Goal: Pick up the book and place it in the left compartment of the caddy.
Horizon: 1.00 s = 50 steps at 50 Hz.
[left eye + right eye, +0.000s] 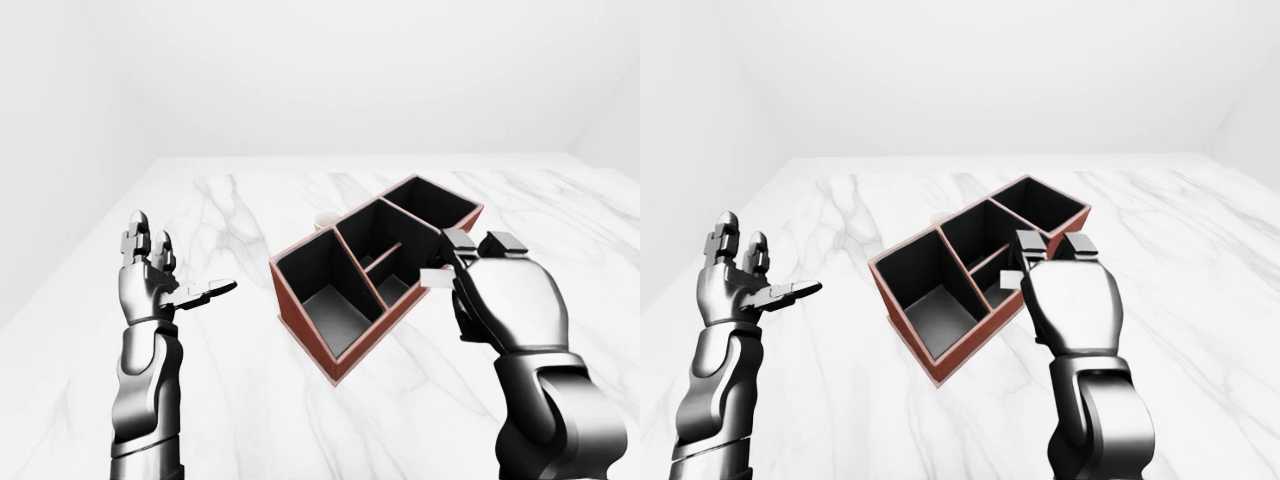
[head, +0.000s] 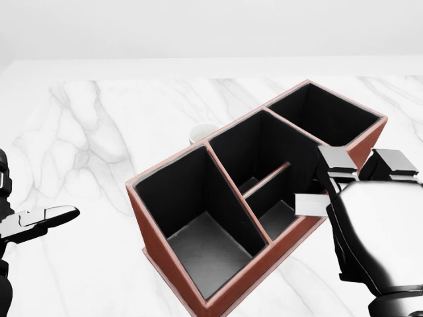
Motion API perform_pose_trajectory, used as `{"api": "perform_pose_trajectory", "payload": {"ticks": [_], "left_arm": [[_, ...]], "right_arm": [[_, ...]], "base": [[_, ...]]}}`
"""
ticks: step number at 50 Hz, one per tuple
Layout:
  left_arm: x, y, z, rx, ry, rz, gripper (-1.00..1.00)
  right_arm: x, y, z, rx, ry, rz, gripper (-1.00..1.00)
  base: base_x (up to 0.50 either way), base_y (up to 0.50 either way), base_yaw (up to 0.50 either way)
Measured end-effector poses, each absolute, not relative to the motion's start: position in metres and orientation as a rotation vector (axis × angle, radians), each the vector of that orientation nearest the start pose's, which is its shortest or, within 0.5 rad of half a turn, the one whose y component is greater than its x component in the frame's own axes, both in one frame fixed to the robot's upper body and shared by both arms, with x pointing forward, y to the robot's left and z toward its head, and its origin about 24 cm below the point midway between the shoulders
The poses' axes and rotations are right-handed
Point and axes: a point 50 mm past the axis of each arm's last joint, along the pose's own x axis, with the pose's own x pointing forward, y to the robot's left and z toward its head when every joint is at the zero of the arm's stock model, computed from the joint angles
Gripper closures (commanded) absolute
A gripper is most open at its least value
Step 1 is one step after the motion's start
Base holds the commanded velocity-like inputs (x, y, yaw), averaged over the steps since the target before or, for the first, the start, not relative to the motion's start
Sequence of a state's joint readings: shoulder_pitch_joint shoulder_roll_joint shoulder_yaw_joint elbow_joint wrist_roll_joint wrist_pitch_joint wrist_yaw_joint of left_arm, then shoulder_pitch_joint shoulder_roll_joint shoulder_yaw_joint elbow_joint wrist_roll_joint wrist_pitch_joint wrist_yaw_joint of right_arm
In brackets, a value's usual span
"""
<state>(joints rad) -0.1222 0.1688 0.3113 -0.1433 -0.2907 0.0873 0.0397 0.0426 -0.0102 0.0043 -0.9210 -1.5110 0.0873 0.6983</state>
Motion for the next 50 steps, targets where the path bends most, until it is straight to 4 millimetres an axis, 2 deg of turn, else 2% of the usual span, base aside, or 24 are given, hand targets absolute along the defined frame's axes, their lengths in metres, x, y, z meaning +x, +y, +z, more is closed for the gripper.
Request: {"api": "perform_pose_trajectory", "payload": {"ticks": [14,30,50], "left_arm": [[0.262,0.243,0.113,-0.132,-0.238,0.266,-1.00],[0.262,0.243,0.113,-0.131,-0.240,0.265,-1.00],[0.261,0.243,0.114,-0.130,-0.244,0.265,-1.00]], "right_arm": [[0.172,-0.131,0.205,-1.441,-0.236,-0.126,1.00],[0.166,-0.113,0.211,-1.373,-0.322,-0.084,1.00],[0.159,-0.079,0.227,-1.547,-0.748,0.197,1.00]], "base": [[0.00,0.00,0.00],[0.00,0.00,0.00],[0.00,0.00,0.00]]}}
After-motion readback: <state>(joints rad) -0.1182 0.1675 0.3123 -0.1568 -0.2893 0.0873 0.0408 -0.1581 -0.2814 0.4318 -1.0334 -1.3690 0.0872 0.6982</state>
